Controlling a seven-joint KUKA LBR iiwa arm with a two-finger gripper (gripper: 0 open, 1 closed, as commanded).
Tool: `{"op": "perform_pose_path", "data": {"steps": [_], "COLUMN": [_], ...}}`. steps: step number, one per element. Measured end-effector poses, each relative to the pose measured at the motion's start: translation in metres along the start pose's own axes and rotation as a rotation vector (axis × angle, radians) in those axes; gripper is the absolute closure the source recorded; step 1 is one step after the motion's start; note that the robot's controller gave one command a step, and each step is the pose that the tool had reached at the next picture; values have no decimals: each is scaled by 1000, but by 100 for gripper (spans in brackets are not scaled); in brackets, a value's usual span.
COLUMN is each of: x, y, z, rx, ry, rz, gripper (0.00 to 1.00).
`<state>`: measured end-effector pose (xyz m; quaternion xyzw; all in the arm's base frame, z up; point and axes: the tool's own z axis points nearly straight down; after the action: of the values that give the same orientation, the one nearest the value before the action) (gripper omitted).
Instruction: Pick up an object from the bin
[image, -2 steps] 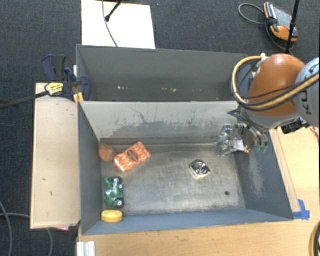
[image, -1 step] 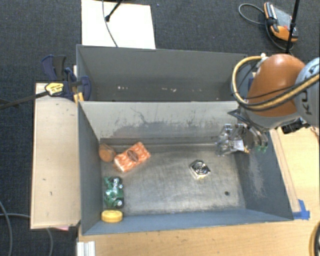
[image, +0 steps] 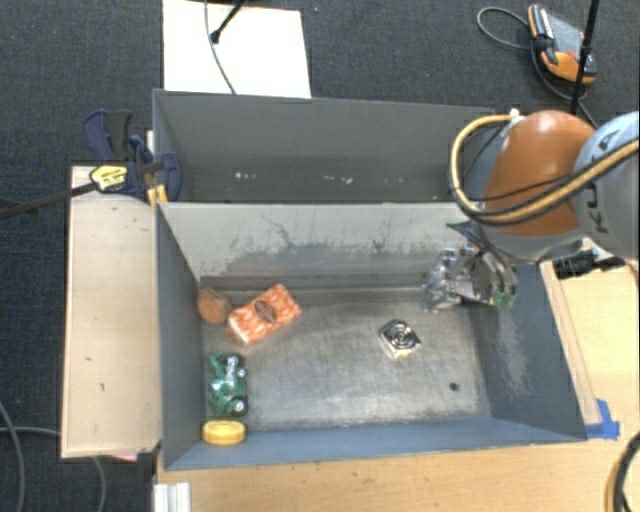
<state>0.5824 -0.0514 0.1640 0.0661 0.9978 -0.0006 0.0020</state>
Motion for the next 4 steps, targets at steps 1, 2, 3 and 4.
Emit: {"op": "perform_pose_path", "data": {"steps": [1, 2, 3, 4], "x": [29, 41, 43, 44], "y": [27, 15, 45, 58], "z": [4, -6, 20, 30], "rx": [-1, -2, -1, 0], "ry": [2, 5, 5, 8], "rz": [202, -17, 207, 276], "gripper": [100, 100, 0, 0]}}
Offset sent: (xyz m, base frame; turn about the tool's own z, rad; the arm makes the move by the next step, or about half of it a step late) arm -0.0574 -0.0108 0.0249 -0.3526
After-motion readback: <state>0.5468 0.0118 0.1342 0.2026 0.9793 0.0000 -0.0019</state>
